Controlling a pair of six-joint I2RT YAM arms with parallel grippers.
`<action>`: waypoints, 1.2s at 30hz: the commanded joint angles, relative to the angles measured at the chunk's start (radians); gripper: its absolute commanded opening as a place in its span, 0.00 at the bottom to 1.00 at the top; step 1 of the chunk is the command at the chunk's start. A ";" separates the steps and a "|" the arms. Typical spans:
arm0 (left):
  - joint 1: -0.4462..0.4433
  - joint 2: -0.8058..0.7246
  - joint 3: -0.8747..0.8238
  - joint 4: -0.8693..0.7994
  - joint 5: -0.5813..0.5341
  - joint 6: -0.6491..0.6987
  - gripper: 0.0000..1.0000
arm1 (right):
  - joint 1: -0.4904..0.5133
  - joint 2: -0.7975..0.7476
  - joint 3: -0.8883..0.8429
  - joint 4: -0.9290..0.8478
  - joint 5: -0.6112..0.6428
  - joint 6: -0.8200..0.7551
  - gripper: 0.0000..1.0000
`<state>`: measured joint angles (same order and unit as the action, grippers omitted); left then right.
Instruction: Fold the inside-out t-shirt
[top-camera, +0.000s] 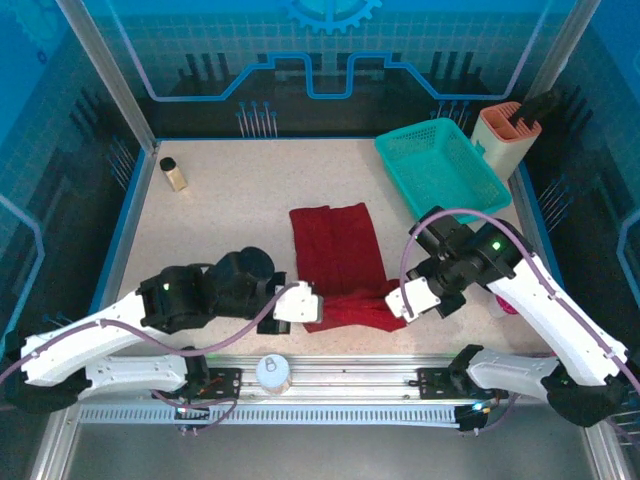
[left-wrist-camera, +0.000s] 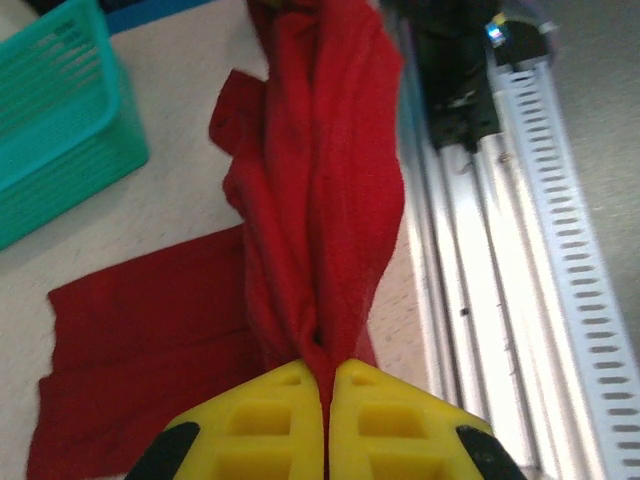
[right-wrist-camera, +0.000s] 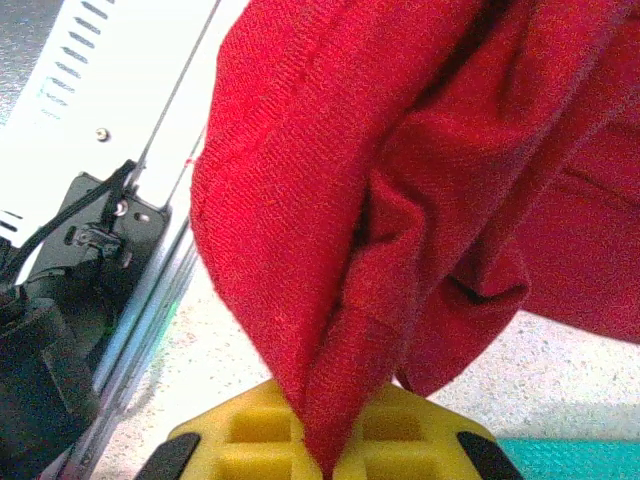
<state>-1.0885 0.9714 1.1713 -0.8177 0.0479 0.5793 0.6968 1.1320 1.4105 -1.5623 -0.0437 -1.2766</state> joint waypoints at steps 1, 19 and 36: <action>0.085 0.038 0.034 -0.090 0.021 0.075 0.00 | -0.018 0.060 0.067 -0.022 0.036 0.055 0.00; 0.590 0.313 0.093 0.077 0.405 0.158 0.00 | -0.215 0.519 0.358 0.105 -0.162 0.088 0.00; 0.907 1.163 0.640 0.217 0.436 -0.294 0.50 | -0.339 1.241 0.700 0.927 0.089 0.400 0.45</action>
<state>-0.2031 2.0327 1.6688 -0.5552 0.4107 0.4248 0.3576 2.2967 2.0544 -0.8909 -0.0757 -1.0428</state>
